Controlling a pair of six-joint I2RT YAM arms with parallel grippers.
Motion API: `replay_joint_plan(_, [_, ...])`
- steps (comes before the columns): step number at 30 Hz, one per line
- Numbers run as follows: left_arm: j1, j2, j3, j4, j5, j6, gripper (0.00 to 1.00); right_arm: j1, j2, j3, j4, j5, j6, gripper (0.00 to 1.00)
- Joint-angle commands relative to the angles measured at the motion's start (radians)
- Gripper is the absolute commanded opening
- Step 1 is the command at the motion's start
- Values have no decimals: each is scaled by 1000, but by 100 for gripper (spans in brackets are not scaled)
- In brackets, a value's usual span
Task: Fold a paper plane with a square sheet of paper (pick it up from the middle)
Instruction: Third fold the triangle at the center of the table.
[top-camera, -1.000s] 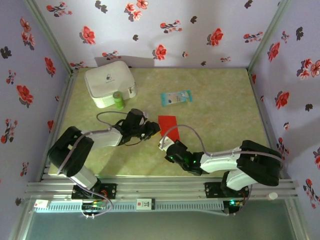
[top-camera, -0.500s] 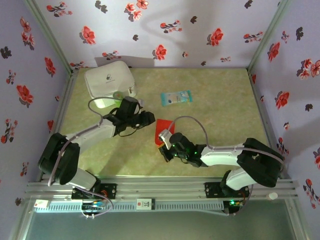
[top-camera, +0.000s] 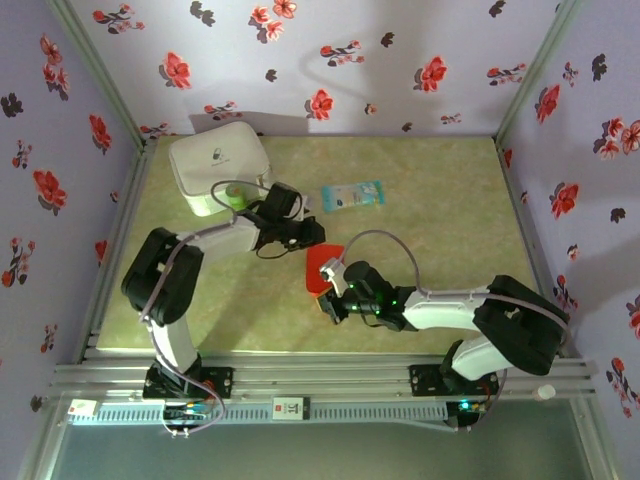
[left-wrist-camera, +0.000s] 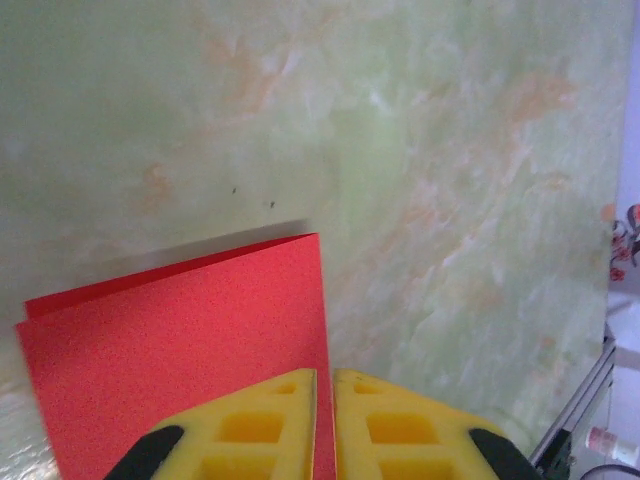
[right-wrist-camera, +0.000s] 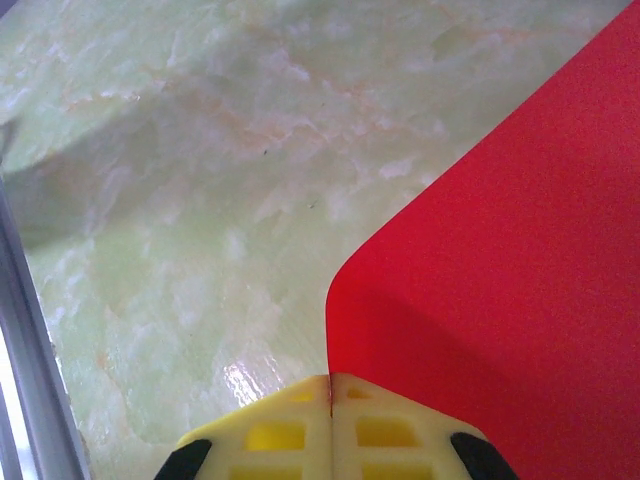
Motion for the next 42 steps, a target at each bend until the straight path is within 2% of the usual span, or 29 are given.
replay_joint_plan(1, [-15, 62, 44, -40, 28, 43, 12, -12, 16, -6, 28, -33, 23, 0])
replay_joint_plan(11, [-23, 153, 26, -89, -56, 86, 11, -33, 30, 3, 11, -41, 27, 0])
replay_joint_plan(14, [-25, 167, 10, -88, -58, 88, 10, -45, 26, 28, -39, -17, 36, 0])
replay_joint_plan(22, [-25, 157, -9, -85, -62, 86, 9, -128, 31, 38, -67, -41, 94, 0])
replay_joint_plan(28, [-26, 154, -17, -76, -63, 75, 9, -192, 64, 85, -165, -67, 111, 0])
replay_joint_plan(42, [-26, 138, -28, -64, -64, 59, 9, -215, 111, 134, -238, -93, 129, 0])
